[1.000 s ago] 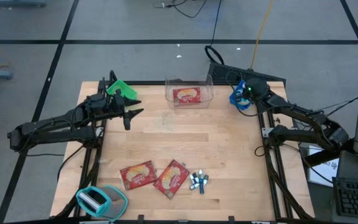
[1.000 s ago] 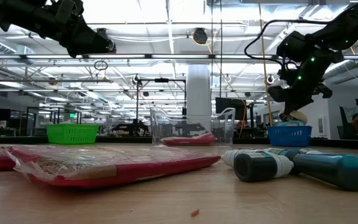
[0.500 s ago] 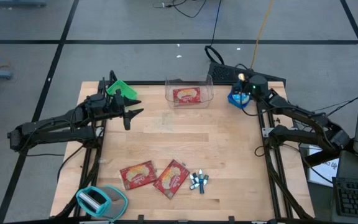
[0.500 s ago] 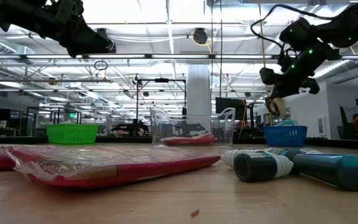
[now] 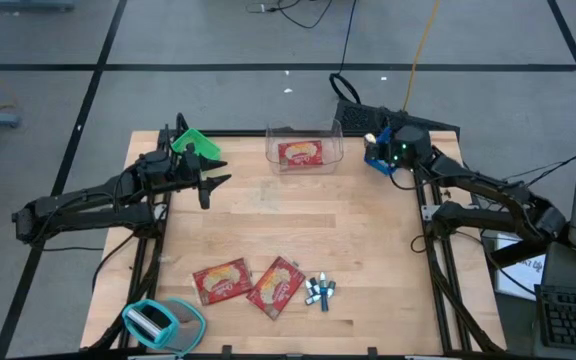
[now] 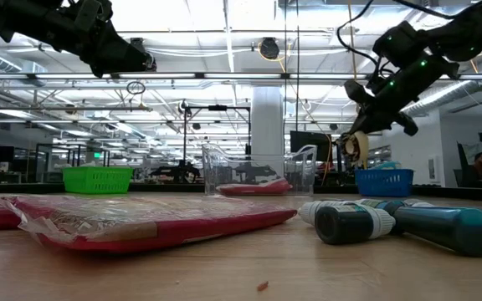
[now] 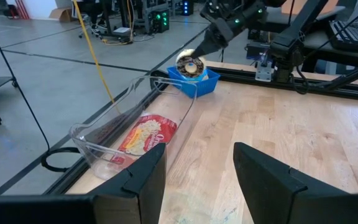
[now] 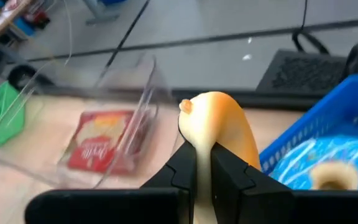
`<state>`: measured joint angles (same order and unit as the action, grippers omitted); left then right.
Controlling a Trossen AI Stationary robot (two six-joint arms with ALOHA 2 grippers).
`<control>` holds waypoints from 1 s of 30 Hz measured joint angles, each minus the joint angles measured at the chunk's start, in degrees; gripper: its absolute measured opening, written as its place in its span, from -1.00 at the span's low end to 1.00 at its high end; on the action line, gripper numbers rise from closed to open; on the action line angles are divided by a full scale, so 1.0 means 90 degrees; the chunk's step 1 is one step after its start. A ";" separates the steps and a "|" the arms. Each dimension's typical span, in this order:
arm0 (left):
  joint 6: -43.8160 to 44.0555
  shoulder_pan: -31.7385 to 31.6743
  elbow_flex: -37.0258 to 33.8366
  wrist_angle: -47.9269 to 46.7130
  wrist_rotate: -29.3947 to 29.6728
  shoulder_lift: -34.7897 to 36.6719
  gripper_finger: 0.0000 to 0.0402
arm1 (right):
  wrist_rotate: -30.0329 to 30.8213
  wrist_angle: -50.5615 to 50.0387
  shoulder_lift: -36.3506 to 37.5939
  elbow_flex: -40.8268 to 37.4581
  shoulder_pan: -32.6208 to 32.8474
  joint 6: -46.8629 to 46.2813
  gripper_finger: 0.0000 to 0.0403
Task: Pick & Place Food Item
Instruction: Put the black donut into the blue bin
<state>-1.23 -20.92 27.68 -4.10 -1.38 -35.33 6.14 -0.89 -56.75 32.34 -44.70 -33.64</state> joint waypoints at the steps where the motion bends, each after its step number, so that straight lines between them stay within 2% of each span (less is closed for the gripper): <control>1: 0.0000 0.0001 0.0000 0.0000 0.0000 0.0000 -0.07 | -0.0028 -0.0019 0.0001 0.0000 0.0107 -0.0059 -0.90; 7: 0.0000 0.0000 0.0000 0.0000 0.0002 0.0000 -0.07 | -0.0813 0.0351 0.0005 0.0000 0.0959 -0.0161 -0.90; 10: 0.0000 0.0000 0.0000 0.0000 0.0000 -0.0002 -0.07 | -0.0802 0.0151 0.0054 0.0000 0.1071 -0.0345 -0.90; 16: 0.0000 0.0000 0.0000 0.0000 0.0000 0.0000 -0.07 | 0.0965 -0.0566 0.0288 0.0000 0.1067 -0.0417 -0.90; 24: 0.0000 0.0000 0.0000 0.0000 0.0000 0.0000 -0.07 | 0.2854 -0.1628 0.0958 0.0000 0.1423 -0.0516 -0.90; 30: 0.0000 0.0000 0.0000 0.0002 0.0000 0.0000 -0.07 | 0.3021 -0.1467 0.1170 0.0000 0.1687 -0.0659 -0.90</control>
<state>-1.23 -20.92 27.68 -4.08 -1.39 -35.33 33.33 -14.09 -46.22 32.34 -29.52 -39.57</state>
